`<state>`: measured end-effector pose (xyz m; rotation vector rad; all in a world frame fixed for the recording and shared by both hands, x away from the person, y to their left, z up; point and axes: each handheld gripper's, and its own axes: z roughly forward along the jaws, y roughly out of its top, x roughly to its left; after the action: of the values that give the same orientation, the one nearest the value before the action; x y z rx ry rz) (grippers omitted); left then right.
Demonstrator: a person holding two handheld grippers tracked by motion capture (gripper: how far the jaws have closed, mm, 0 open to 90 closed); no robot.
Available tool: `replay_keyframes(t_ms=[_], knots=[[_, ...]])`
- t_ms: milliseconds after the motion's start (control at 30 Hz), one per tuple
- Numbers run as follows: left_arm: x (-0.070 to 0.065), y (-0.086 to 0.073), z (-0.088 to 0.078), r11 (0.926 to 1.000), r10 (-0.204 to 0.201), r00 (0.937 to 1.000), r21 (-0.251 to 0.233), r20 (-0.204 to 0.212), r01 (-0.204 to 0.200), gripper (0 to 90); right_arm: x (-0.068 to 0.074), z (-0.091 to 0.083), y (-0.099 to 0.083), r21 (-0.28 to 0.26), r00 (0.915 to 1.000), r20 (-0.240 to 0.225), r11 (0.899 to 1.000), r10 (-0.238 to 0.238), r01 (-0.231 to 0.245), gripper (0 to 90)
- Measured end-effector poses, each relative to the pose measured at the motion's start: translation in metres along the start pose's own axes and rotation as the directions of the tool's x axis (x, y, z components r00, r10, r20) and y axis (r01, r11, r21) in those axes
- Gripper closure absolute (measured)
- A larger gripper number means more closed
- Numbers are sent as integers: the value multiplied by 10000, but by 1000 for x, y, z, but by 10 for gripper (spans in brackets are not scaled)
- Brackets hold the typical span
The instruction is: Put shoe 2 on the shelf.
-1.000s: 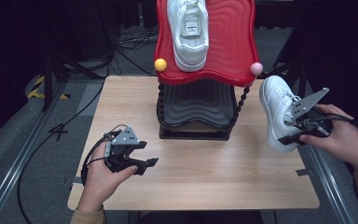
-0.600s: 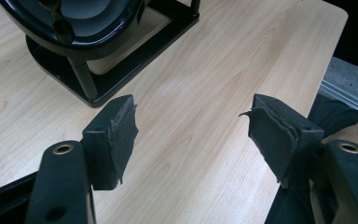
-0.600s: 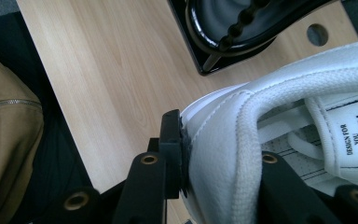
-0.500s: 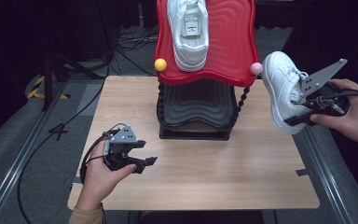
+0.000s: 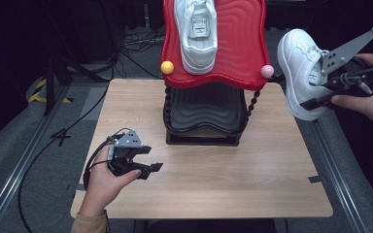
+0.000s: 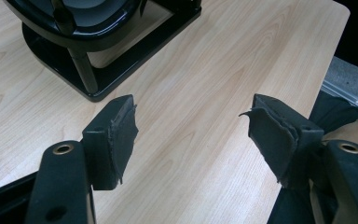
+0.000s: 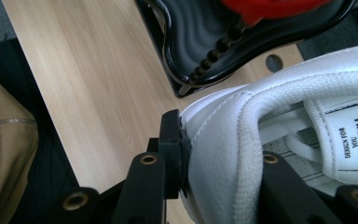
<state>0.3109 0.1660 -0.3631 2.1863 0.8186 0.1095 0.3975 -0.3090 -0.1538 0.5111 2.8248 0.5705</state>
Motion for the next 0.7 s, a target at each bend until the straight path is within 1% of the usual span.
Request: replay_keyframes(t_ms=[100,200,233,300,533,700], knots=[[0,0,-1,10000,22,10000,-27,2,-22,328,-2,-11,11,-67,9998,156,9999,-79,80,746],[0,0,-3,10000,33,10000,-59,25,-33,329,-4,-17,19,-64,9994,311,9998,-177,179,746],[0,0,-3,10000,33,10000,-59,25,-33,329,-4,-17,19,-64,9994,311,9998,-177,179,746],[0,0,-3,10000,23,10000,-92,28,-23,329,-6,-22,26,-114,9991,375,9997,-214,219,746],[-1,0,-6,9999,37,10000,-160,33,-37,329,-5,-28,38,-142,9982,469,9992,-377,384,746],[-1,-2,-8,9999,22,10000,-156,23,-22,328,-4,-30,52,-235,9974,508,9984,-508,520,745]])
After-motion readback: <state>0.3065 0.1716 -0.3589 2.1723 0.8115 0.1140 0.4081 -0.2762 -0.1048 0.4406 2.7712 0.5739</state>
